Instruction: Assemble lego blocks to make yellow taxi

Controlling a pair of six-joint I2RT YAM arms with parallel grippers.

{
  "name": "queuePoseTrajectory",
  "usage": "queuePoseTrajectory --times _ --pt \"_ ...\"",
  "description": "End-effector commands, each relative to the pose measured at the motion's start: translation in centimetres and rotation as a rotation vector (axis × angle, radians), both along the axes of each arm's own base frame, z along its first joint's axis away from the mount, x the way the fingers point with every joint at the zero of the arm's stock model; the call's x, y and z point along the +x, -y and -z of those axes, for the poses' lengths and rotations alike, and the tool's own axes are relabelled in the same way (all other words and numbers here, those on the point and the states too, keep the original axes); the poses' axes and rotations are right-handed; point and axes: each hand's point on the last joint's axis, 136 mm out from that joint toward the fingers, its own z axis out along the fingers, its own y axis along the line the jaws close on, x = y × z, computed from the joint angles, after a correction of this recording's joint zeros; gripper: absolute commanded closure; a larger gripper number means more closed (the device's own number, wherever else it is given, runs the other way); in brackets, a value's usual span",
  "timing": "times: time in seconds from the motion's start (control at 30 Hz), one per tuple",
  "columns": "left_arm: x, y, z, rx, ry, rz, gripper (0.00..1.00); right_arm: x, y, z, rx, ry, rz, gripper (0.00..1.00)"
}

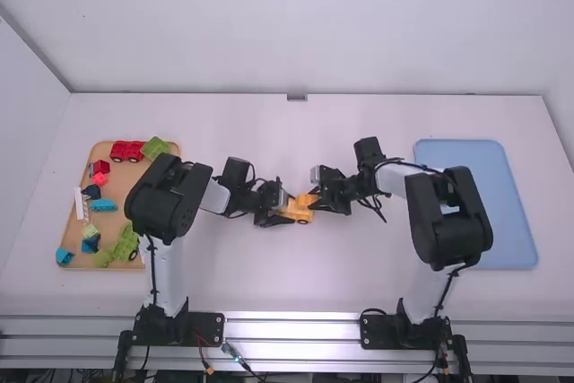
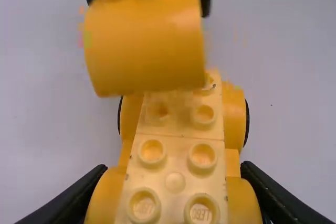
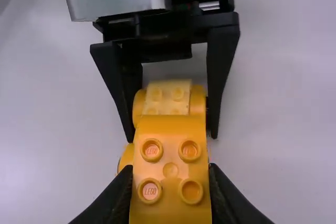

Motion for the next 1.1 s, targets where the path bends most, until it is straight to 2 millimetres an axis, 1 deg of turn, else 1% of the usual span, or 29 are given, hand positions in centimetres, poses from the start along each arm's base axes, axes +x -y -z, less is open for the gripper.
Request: queuePoseTrajectory --times 0.0,0.1,0.17,0.33,0.4,0.53,0.57,0.67,0.8,0.9,1.0,1.07 --pt "0.0 0.1 0.8 0.018 -0.049 -0.031 0.53 0.8 -0.4 -1.4 0.005 0.03 0.008 0.82" --pt "0.2 0.1 0.9 0.024 -0.047 -0.041 0.55 0.6 -0.8 -1.6 0.027 0.039 -0.005 0.83" --pt "0.2 0.1 0.8 0.021 -0.048 -0.038 0.54 0.8 -0.8 -1.7 0.05 0.046 0.004 0.86" --pt "0.2 0.1 0.8 0.021 -0.046 -0.039 0.54 1.0 -0.8 -1.1 0.063 0.058 0.029 0.86" --pt "0.4 0.1 0.7 0.018 -0.049 -0.045 0.53 0.7 -0.8 -1.0 0.068 0.061 0.024 0.86" --pt "0.6 0.2 0.5 0.009 -0.063 -0.062 0.53 0.2 -1.4 -0.9 0.064 0.06 0.003 0.86" --pt "0.7 0.2 0.5 0.007 -0.059 -0.062 0.55 0.0 -1.7 -0.8 0.055 0.067 -0.006 0.87" --pt "0.7 0.2 0.5 0.011 -0.057 -0.062 0.55 0.0 -2.0 -0.5 0.016 0.079 -0.005 0.88" --pt "0.6 0.2 0.6 0.013 -0.064 -0.062 0.55 -0.1 -2.3 -0.7 -0.029 0.111 -0.006 0.88" --pt "0.3 0.1 0.8 0.015 -0.063 -0.059 0.54 0.7 -2.3 -0.5 -0.041 0.143 0.041 0.89" --pt "-0.1 0.0 1.0 0.015 -0.062 -0.058 0.53 0.9 -2.3 -0.2 -0.026 0.15 0.071 0.89" --pt "-0.5 0.0 1.2 0.021 -0.049 -0.043 0.55 0.5 -2.4 -0.1 -0.004 0.156 0.063 0.89"
